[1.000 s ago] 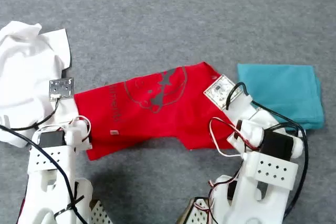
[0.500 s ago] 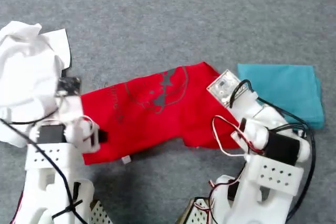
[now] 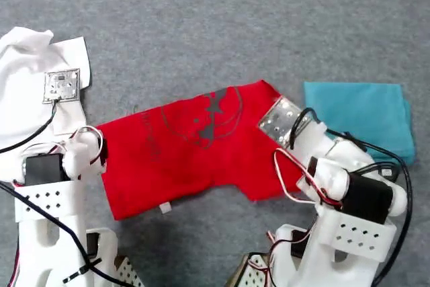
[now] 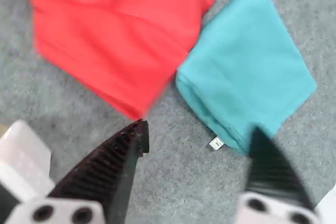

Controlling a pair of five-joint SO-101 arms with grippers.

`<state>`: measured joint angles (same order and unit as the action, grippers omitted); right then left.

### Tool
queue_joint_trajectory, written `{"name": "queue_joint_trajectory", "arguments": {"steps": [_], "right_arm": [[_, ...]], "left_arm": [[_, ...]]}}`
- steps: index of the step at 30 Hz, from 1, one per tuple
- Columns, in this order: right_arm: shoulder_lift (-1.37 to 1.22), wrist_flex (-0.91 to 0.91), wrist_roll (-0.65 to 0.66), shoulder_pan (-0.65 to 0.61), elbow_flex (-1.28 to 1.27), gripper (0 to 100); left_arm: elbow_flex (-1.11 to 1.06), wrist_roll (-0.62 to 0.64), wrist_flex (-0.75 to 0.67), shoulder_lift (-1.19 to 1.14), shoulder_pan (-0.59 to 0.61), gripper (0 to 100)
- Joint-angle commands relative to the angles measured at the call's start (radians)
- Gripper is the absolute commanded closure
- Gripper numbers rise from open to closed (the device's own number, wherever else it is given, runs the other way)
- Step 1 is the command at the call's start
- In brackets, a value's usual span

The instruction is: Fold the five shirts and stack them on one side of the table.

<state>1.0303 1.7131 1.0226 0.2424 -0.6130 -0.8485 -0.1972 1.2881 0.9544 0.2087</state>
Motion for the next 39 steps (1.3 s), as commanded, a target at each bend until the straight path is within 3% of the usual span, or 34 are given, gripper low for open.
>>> {"name": "queue_joint_trajectory", "arguments": {"steps": [1, 4, 7, 10, 14, 17, 20, 25, 34, 39], "right_arm": [[0.004, 0.06, 0.107, -0.013, 0.01, 53.4], [0.005, 0.064, 0.137, -0.008, 0.019, 50.9], [0.002, 0.048, 0.121, -0.016, 0.047, 54.4], [-0.038, -0.032, 0.031, -0.085, 0.053, 70.7], [-0.234, -0.176, -0.16, -0.226, 0.076, 99.5], [-0.432, -0.255, -0.265, -0.312, 0.148, 94.7], [-0.631, -0.311, -0.402, -0.372, 0.26, 94.9], [-0.934, -0.397, -0.506, -0.351, 0.437, 97.4], [-1.417, -0.371, -0.511, -0.271, 0.792, 97.5], [-1.681, -0.365, -0.514, -0.263, 1.023, 97.5]], "left_arm": [[0.058, -0.005, 0.0, 0.004, -0.011, 93], [0.058, -0.005, 0.0, 0.004, -0.011, 93], [0.06, 0.0, -0.005, 0.004, -0.011, 93], [0.048, 0.041, -0.087, -0.019, -0.011, 93], [0.061, 0.259, -0.193, -0.185, -0.011, 93], [0.11, 0.339, -0.236, -0.367, -0.012, 93], [0.203, 0.341, -0.232, -0.553, -0.023, 93], [0.339, 0.339, -0.232, -0.771, -0.071, 99], [0.457, 0.344, -0.241, -1.003, -0.21, 98], [0.522, 0.345, -0.241, -1.132, -0.186, 98]]}}
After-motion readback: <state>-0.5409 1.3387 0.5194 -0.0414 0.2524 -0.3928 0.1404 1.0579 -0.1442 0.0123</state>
